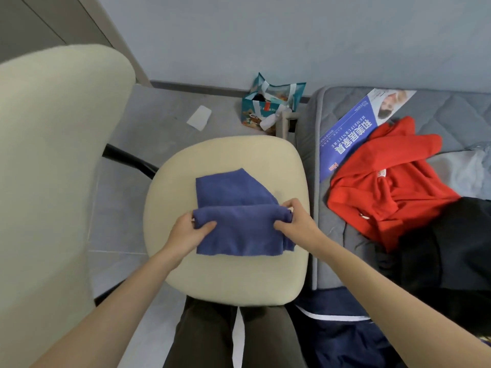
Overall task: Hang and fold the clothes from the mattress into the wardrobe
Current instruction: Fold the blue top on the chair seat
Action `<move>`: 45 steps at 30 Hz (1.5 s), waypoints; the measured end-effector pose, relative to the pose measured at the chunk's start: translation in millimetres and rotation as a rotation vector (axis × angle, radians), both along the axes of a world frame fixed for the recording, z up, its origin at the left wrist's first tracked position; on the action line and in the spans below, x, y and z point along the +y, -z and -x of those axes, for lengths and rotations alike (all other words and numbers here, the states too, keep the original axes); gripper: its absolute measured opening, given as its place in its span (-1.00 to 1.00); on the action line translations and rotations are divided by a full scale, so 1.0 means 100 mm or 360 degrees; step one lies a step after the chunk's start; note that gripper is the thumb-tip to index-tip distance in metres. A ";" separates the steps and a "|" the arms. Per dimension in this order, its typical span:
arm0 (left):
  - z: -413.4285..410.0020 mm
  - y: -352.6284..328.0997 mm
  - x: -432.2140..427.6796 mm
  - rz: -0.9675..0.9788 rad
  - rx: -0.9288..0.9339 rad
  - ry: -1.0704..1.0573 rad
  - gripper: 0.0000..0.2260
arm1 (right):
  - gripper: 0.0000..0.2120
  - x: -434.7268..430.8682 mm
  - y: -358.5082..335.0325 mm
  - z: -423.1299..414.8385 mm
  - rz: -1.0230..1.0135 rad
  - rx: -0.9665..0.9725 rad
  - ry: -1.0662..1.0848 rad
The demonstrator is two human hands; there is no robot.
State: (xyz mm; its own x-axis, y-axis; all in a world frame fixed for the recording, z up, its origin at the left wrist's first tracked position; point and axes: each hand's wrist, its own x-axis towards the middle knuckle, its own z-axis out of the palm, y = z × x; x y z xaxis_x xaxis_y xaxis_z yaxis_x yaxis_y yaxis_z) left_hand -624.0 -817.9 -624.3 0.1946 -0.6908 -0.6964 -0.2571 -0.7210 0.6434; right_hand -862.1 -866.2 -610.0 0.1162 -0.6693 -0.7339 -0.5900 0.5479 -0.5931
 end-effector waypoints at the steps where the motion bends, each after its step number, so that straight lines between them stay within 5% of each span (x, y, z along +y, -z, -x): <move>1: -0.02 0.01 -0.06 0.0030 0.0023 -0.0119 -0.91 | -0.79 -0.06 0.03 -0.04 0.0033 -0.0048 0.0123; 7: -0.12 0.17 -0.49 0.0164 -0.0038 -0.0302 -0.76 | -0.55 -0.36 0.24 -0.24 0.0267 -0.0229 0.0505; 13: 0.06 0.45 -0.41 -0.0138 -0.0393 -0.0437 -0.35 | -0.25 -0.23 0.58 -0.36 0.0223 0.0281 0.0294; 19: 0.29 0.62 -0.36 -0.0081 -0.0212 -0.0812 -0.38 | -0.42 -0.26 0.60 -0.55 0.0199 0.0080 0.0414; 31: 0.08 0.57 -0.40 -0.0018 0.0050 -0.0550 -0.68 | -0.84 -0.25 0.62 -0.67 0.0026 -0.0124 0.0611; 45: 0.12 -0.67 -0.41 0.0333 0.0194 -0.0601 -0.79 | -0.79 -0.22 -0.53 -0.57 0.0476 -0.0246 0.0719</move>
